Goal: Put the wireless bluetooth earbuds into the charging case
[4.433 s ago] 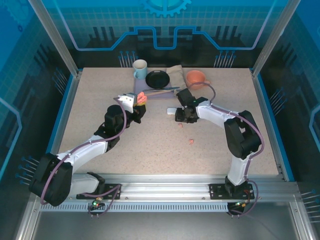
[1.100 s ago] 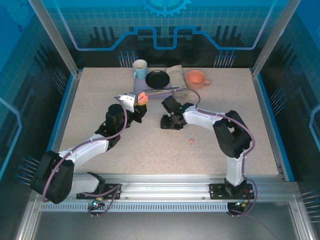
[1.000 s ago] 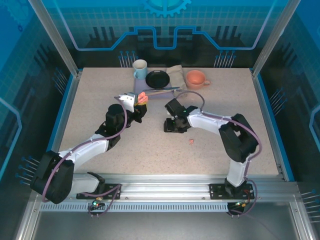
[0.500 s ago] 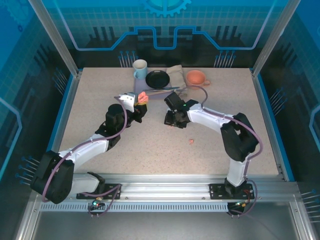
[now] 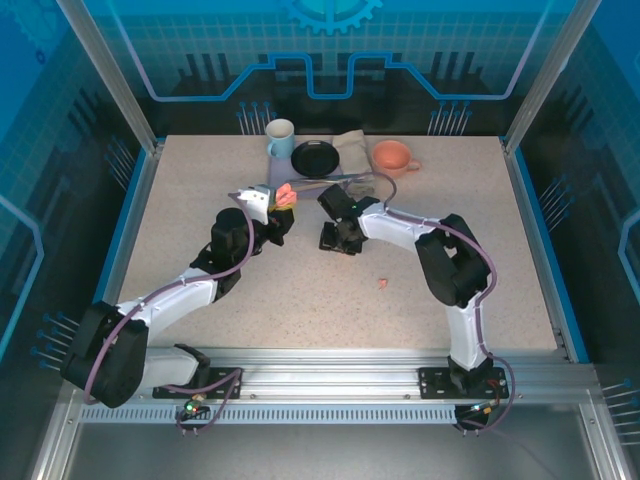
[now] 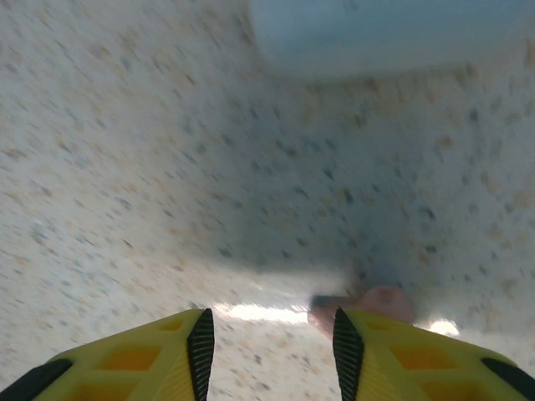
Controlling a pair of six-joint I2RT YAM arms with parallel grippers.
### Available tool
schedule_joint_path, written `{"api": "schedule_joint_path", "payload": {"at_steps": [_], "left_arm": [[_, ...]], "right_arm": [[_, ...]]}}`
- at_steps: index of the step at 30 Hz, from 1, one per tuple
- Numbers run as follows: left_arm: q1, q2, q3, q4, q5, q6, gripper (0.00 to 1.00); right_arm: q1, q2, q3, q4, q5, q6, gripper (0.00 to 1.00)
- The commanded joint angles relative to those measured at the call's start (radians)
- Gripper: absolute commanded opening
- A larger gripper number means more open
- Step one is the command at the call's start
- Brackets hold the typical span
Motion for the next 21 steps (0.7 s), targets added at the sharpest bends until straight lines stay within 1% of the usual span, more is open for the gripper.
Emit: {"api": "schedule_joint_path", "payload": {"at_steps": [1,6,8,10,12,15,17,19,21], "left_arm": [[0.009,-0.025,-0.009,0.041,0.012,-0.020,0.00],[0.009,-0.039,-0.012,0.035,0.004,-0.011,0.00],[0.008,-0.036,-0.013,0.040,0.007,-0.014,0.00],[0.008,-0.028,-0.012,0.047,0.011,-0.021,0.00],[0.008,-0.021,-0.008,0.049,0.014,-0.023,0.00],[0.008,-0.019,0.002,0.034,0.015,-0.017,0.00],[0.008,-0.020,0.006,0.032,0.018,-0.017,0.00],[0.008,-0.017,0.012,0.029,0.019,-0.018,0.00],[0.009,-0.015,0.015,0.027,0.022,-0.020,0.00]], "right_arm": [[0.010,-0.099,-0.086,-0.022,-0.042,-0.020,0.44],[0.022,-0.353,-0.306,-0.045,-0.043,0.001,0.44],[0.020,-0.452,-0.379,-0.039,-0.012,0.024,0.46],[0.007,-0.493,-0.397,-0.048,0.030,0.056,0.47],[-0.010,-0.471,-0.368,-0.075,0.074,0.085,0.48],[-0.025,-0.397,-0.306,-0.082,0.084,0.125,0.49],[-0.038,-0.332,-0.252,-0.077,0.067,0.143,0.49],[-0.037,-0.254,-0.179,-0.071,0.077,0.139,0.48],[-0.029,-0.184,-0.100,-0.068,0.085,0.101,0.48]]}}
